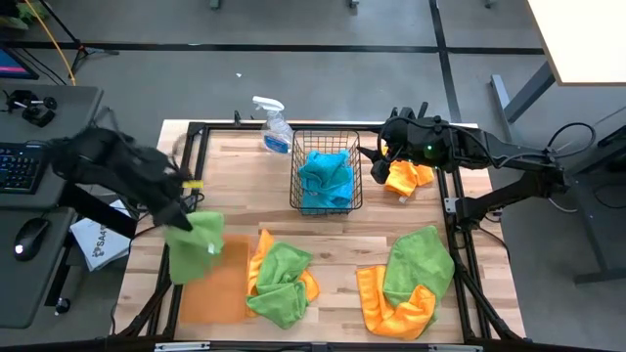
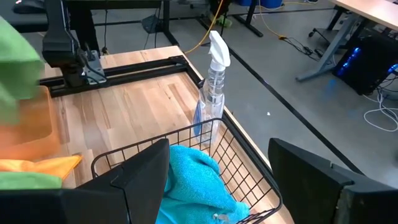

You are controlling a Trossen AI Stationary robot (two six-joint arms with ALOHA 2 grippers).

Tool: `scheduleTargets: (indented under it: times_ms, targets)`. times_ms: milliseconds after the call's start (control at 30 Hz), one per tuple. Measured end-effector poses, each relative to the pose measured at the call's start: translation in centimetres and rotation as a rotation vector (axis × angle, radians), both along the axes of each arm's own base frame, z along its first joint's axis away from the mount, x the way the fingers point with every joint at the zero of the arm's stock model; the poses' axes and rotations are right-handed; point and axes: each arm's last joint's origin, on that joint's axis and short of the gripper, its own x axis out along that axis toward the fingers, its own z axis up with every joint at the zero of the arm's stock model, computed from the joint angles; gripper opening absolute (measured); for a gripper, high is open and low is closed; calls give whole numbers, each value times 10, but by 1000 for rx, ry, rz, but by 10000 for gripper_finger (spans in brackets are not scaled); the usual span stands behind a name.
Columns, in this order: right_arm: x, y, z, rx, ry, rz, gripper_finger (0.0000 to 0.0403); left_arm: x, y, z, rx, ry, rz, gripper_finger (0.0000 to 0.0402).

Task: Sort microfiber towel by color & place in baskets
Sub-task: Put the top left green towel into the orange bin

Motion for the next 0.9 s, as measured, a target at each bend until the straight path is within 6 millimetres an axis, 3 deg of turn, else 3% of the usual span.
scheduleTargets:
  times_ms: [167,333,433,633,900]
  targets:
    - [0,0,0,0,0,-1,271,27,-21,-42,-78,59,-98,0]
    - [0,0,0,-7,4,2,271,65,-56,-57,-287,-234,-160,0]
    - [0,-1,0,-19,12,8,271,74,-74,-71,-337,-235,-154,0]
    - [-1,-7,0,-18,14,-16,271,62,-95,-91,-293,-76,-215,0]
    - [-1,-15,-1,8,11,-7,271,24,-76,-113,-59,279,-104,0]
